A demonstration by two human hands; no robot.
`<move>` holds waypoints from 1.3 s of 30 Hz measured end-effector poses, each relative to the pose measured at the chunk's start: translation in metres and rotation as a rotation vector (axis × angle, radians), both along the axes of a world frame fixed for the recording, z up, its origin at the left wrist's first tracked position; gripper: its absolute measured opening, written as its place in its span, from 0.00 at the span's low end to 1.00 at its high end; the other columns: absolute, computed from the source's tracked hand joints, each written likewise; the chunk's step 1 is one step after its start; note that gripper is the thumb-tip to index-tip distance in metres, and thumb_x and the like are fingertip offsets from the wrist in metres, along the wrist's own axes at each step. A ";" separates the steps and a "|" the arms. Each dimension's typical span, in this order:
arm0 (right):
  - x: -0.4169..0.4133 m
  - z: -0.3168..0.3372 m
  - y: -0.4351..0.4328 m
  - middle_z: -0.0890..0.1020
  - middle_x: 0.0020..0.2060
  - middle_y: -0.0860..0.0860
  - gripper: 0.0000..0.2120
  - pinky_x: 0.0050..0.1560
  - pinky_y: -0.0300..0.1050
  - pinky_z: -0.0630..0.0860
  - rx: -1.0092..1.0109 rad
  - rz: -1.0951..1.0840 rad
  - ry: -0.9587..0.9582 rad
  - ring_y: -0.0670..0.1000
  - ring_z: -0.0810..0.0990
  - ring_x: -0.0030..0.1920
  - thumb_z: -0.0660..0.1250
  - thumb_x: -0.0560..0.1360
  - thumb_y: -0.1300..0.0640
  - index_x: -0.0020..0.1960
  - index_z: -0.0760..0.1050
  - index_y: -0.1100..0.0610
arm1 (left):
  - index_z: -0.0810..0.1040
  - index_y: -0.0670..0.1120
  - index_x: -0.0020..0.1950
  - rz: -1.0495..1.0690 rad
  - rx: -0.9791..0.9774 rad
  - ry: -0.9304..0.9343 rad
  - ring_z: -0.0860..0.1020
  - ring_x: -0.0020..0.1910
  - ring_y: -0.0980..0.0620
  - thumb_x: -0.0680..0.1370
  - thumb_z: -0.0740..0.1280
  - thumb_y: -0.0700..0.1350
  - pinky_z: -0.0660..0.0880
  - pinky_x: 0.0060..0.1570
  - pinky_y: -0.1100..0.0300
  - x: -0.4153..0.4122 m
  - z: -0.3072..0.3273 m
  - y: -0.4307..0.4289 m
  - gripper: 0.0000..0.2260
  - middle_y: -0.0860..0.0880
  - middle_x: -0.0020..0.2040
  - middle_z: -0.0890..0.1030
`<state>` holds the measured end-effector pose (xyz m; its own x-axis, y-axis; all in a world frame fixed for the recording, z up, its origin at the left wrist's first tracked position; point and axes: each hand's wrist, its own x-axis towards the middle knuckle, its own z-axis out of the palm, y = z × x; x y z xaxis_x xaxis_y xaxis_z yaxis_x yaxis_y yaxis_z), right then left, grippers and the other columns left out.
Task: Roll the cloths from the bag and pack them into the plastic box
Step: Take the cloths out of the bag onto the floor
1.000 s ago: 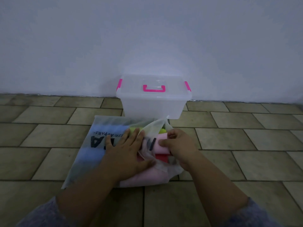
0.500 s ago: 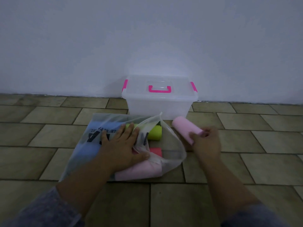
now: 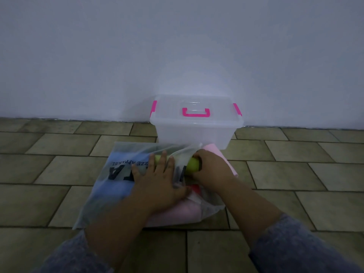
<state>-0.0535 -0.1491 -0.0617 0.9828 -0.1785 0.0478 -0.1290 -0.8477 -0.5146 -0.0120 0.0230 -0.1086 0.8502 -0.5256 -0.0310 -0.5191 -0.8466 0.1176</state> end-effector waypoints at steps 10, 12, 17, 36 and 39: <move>-0.017 0.001 -0.014 0.77 0.41 0.44 0.16 0.36 0.39 0.68 0.187 0.000 -0.016 0.46 0.76 0.41 0.74 0.64 0.51 0.46 0.70 0.42 | 0.36 0.53 0.75 0.005 -0.044 -0.006 0.34 0.75 0.47 0.64 0.40 0.78 0.36 0.63 0.29 -0.003 -0.002 0.004 0.46 0.52 0.77 0.36; -0.034 0.007 -0.038 0.78 0.40 0.45 0.16 0.35 0.41 0.73 0.273 -0.091 -0.076 0.48 0.78 0.39 0.75 0.62 0.55 0.43 0.73 0.42 | 0.36 0.53 0.75 0.011 -0.038 -0.006 0.34 0.75 0.47 0.64 0.40 0.78 0.36 0.64 0.29 -0.002 -0.002 0.003 0.47 0.52 0.77 0.36; -0.080 0.001 -0.106 0.82 0.39 0.53 0.15 0.38 0.49 0.79 0.849 -0.360 -0.315 0.55 0.81 0.40 0.74 0.64 0.68 0.42 0.77 0.50 | 0.38 0.55 0.75 0.020 -0.079 0.010 0.36 0.75 0.47 0.63 0.40 0.79 0.37 0.64 0.29 -0.001 0.003 0.001 0.46 0.53 0.77 0.36; -0.026 0.005 -0.009 0.81 0.53 0.52 0.14 0.50 0.43 0.71 -0.048 0.172 -0.036 0.53 0.78 0.53 0.64 0.72 0.58 0.57 0.79 0.53 | 0.48 0.59 0.74 -0.013 0.087 0.064 0.60 0.73 0.45 0.58 0.58 0.76 0.47 0.68 0.35 0.063 0.037 -0.008 0.49 0.49 0.75 0.62; -0.007 0.001 -0.007 0.77 0.61 0.54 0.19 0.57 0.45 0.69 -0.155 0.183 0.006 0.56 0.74 0.60 0.63 0.72 0.60 0.63 0.74 0.56 | 0.49 0.62 0.74 -0.062 0.126 0.081 0.59 0.72 0.48 0.58 0.58 0.75 0.40 0.66 0.32 0.063 0.037 0.001 0.47 0.50 0.72 0.66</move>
